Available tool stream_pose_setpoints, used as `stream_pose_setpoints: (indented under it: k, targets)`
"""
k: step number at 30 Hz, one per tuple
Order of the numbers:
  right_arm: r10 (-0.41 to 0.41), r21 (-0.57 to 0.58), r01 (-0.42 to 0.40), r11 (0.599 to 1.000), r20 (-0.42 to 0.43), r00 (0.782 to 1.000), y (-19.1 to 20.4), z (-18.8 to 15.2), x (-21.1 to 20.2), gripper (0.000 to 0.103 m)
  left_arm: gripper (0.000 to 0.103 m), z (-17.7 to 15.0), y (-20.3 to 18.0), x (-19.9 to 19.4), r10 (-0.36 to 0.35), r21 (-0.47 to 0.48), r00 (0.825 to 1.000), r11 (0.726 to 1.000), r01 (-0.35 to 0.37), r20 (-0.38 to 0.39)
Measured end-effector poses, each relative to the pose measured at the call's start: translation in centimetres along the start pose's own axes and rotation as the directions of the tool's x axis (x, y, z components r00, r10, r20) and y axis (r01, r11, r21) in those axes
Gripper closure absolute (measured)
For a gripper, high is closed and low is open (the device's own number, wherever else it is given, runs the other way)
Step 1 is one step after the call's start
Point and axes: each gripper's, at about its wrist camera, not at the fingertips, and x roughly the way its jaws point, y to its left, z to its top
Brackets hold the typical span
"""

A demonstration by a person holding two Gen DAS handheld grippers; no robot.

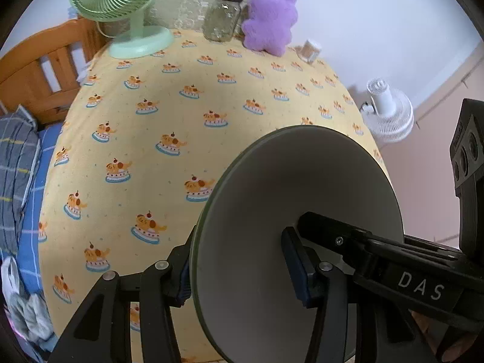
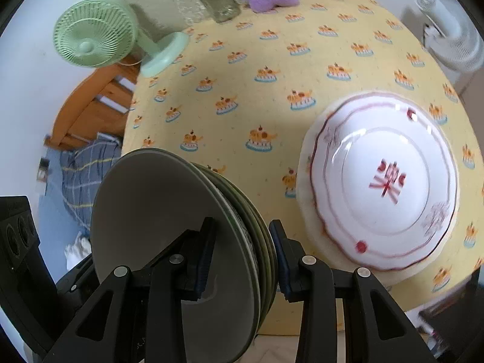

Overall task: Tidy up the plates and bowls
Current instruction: 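Carry the nested bowl stack with both grippers over the floral plates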

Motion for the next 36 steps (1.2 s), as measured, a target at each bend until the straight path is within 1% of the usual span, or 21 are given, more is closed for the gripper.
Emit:
stream_pose_setpoints:
  k: [5, 15, 25, 36]
  targets:
    - [0.013, -0.06, -0.014, 0.998, -0.006, 1.0, -1.1, 1.1, -1.3, 0.062, 0.052, 0.0, -1.9, -0.2, 0.017, -0.063, 0.999, 0.998, -0.015, 0.033]
    - [0.014, -0.113, -0.015, 0.993, -0.009, 1.0, -4.6, 2.4, -3.2, 0.062, 0.051, 0.0, -5.8, 0.8, 0.022, -0.106, 0.997, 0.994, -0.014, 0.07]
    - [0.011, -0.125, -0.011, 0.992, -0.005, 1.0, -8.2, 3.8, -4.2, 0.062, 0.051, 0.5, -9.4, 2.5, 0.021, -0.115, 0.996, 0.993, -0.011, 0.084]
    - [0.0, -0.096, -0.001, 0.995, -0.013, 1.0, -12.4, 5.0, -4.5, 0.062, 0.051, 1.2, -12.4, 5.0, 0.006, -0.103, 0.998, 0.995, 0.001, 0.06]
